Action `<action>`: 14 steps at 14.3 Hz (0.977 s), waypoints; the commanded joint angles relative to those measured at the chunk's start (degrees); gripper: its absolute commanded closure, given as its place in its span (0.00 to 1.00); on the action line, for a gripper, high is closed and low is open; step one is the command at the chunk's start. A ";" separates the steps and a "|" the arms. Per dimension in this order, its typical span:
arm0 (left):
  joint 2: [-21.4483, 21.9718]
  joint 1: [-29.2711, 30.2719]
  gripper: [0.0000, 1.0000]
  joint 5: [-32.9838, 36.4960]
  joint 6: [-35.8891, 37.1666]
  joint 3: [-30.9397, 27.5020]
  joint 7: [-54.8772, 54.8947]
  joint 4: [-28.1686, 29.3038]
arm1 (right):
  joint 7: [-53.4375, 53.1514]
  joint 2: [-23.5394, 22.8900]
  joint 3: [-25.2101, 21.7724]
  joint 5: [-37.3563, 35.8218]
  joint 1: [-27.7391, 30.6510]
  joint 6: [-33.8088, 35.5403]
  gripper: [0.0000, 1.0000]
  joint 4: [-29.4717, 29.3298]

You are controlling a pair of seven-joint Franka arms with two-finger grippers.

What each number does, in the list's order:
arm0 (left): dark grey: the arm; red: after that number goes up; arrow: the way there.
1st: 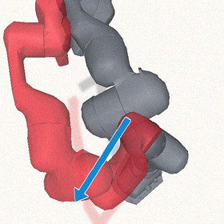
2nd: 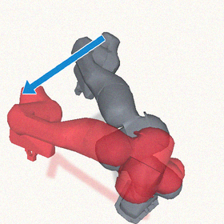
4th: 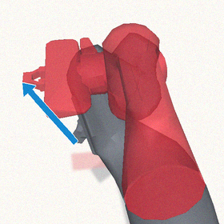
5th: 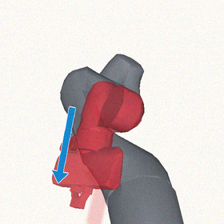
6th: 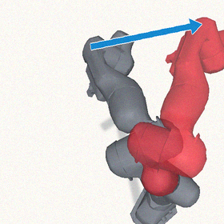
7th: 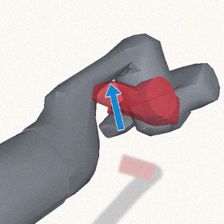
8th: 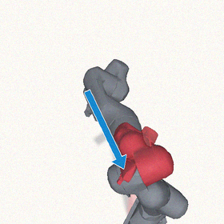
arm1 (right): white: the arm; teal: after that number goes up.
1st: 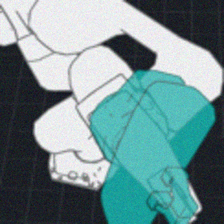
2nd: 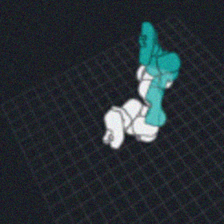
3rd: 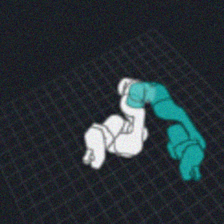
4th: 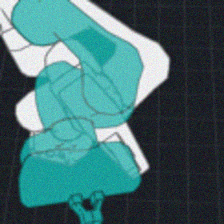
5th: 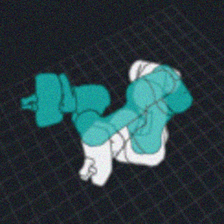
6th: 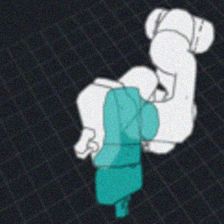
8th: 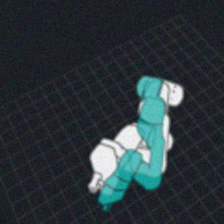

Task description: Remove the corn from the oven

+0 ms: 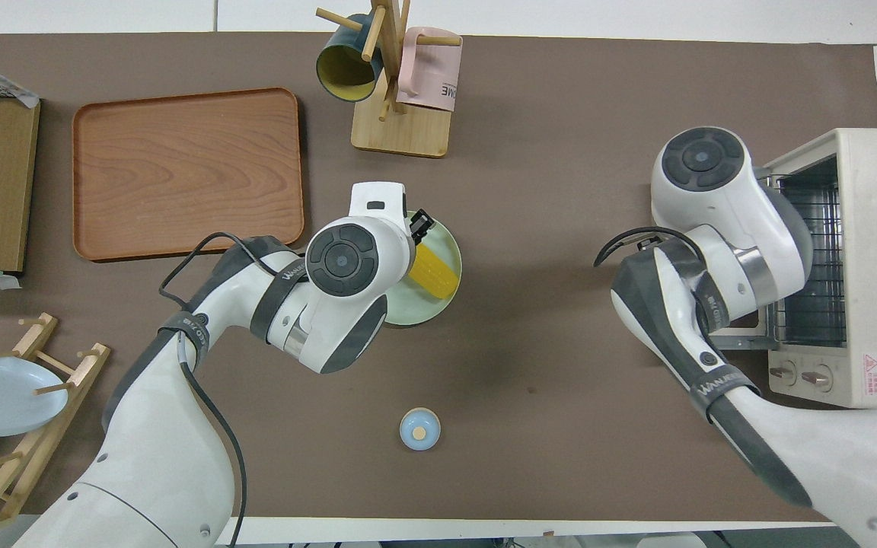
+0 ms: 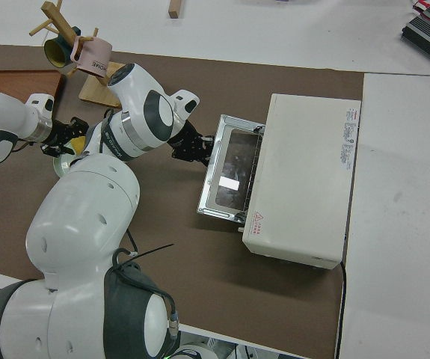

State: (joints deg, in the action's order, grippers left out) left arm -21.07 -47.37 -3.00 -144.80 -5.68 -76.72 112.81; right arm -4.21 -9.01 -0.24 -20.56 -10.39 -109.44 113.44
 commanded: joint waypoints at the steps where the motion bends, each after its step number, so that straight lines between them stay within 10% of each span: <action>1: -0.20 -0.62 1.00 -0.69 8.01 -0.91 3.92 -2.67 | 11.92 3.56 -1.08 -2.65 8.01 5.53 0.96 -3.21; 3: 1.64 1.74 1.00 -0.78 13.73 -1.08 10.42 -3.83 | 16.93 5.92 -0.99 -1.51 11.34 7.92 0.78 -4.80; 5: 4.71 6.65 0.99 -0.78 17.52 -1.08 17.27 -3.92 | 19.32 10.57 -1.25 5.92 13.55 9.15 0.00 -5.33; 8: 4.82 17.62 0.96 -0.69 21.22 -1.17 29.39 -6.28 | 18.80 15.25 -1.25 18.95 15.05 13.26 0.00 -10.66; 14: -1.69 32.07 0.91 0.19 7.35 -1.52 76.00 -7.17 | 18.71 12.18 -1.25 19.33 15.32 27.34 0.00 -22.65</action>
State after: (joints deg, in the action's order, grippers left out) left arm -19.71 -16.30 -2.56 -133.59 -7.72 -10.93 107.04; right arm 14.29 5.39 -1.60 -2.48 4.13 -84.32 93.09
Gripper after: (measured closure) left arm 0.454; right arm 0.000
